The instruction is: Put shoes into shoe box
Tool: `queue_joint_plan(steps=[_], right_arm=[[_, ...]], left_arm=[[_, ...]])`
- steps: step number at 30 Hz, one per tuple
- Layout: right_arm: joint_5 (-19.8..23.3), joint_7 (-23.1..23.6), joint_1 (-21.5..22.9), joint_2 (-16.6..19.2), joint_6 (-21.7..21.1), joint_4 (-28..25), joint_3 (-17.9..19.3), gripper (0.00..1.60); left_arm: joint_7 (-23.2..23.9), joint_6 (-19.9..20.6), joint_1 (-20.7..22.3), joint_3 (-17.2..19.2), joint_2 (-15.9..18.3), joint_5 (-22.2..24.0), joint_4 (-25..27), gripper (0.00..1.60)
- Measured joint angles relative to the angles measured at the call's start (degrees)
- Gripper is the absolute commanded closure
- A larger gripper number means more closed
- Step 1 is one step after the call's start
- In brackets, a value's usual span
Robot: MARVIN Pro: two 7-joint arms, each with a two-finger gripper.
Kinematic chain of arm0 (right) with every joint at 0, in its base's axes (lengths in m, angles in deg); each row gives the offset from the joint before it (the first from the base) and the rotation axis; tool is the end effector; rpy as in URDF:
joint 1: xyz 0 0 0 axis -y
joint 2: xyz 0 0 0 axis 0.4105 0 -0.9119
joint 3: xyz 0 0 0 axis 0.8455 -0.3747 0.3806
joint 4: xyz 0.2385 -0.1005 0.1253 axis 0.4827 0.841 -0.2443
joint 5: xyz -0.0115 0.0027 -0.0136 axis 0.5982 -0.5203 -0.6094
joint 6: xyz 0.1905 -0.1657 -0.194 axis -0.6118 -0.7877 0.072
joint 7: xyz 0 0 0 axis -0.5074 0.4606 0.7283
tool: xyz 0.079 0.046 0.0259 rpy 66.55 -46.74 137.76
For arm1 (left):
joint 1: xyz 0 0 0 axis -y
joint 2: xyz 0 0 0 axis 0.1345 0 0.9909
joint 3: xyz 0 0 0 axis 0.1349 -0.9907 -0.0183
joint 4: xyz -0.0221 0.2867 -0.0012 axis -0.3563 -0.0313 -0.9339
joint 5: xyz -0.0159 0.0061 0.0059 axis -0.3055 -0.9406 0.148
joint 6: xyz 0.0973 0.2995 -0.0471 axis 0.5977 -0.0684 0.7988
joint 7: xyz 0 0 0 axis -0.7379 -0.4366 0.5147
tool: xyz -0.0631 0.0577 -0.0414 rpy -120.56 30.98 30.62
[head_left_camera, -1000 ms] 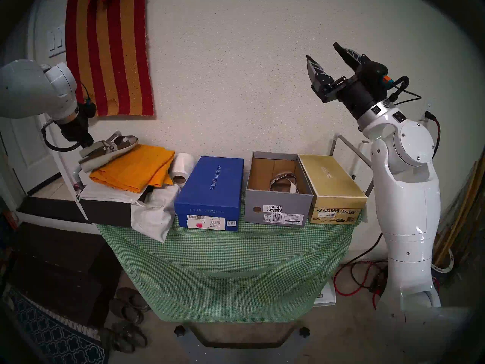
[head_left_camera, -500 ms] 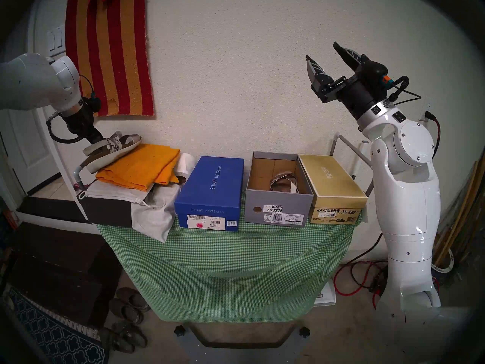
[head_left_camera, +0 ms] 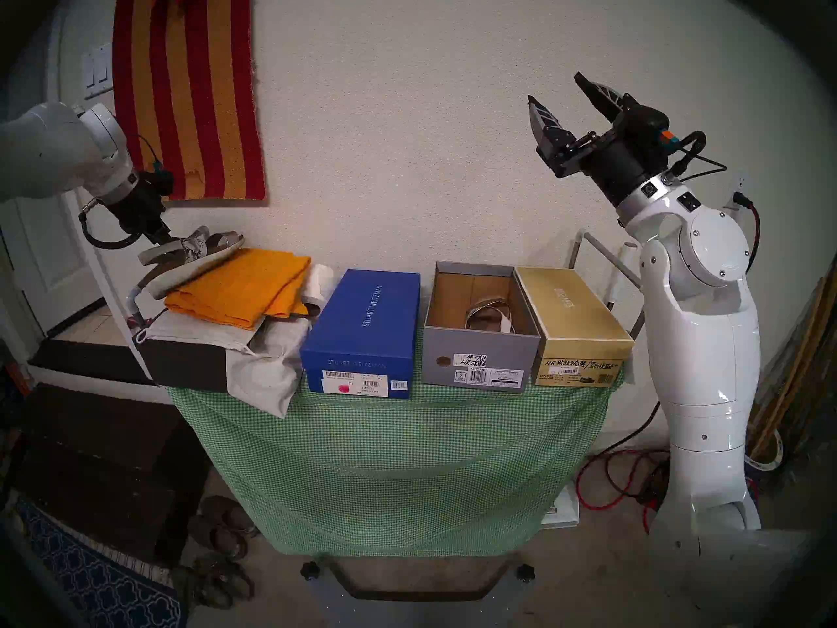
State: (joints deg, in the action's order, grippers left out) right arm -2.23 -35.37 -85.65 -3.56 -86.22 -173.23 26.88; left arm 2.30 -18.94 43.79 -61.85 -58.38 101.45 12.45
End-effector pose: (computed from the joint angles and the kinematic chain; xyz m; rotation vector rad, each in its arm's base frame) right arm 0.4296 -0.0242 0.0532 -1.1959 -0.7920 -2.7126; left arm 0.5302 0.3041 0.0208 -2.7883 0.8376 -0.7084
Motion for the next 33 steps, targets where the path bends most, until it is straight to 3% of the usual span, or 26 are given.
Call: queue_joint_plan(steps=[8, 12, 19, 33], right_arm=[[0.01, 0.01, 0.00, 0.01, 0.01, 0.00, 0.00, 0.00], [0.01, 0.01, 0.00, 0.01, 0.01, 0.00, -0.01, 0.00], [0.01, 0.01, 0.01, 0.01, 0.01, 0.00, -0.01, 0.00], [0.03, 0.01, 0.01, 0.01, 0.02, 0.00, -0.01, 0.00]], left_arm=[[-0.21, -1.09, -3.61, 2.05, -0.66, 1.93, -3.85, 1.60], [-0.81, -2.07, -3.99, 2.46, -0.58, 2.17, -3.12, 1.60], [-3.72, -3.14, -0.51, 2.51, 0.68, 1.44, 4.21, 1.60], [-8.59, -3.57, 7.09, 4.18, 3.96, -0.89, 9.16, 1.60]])
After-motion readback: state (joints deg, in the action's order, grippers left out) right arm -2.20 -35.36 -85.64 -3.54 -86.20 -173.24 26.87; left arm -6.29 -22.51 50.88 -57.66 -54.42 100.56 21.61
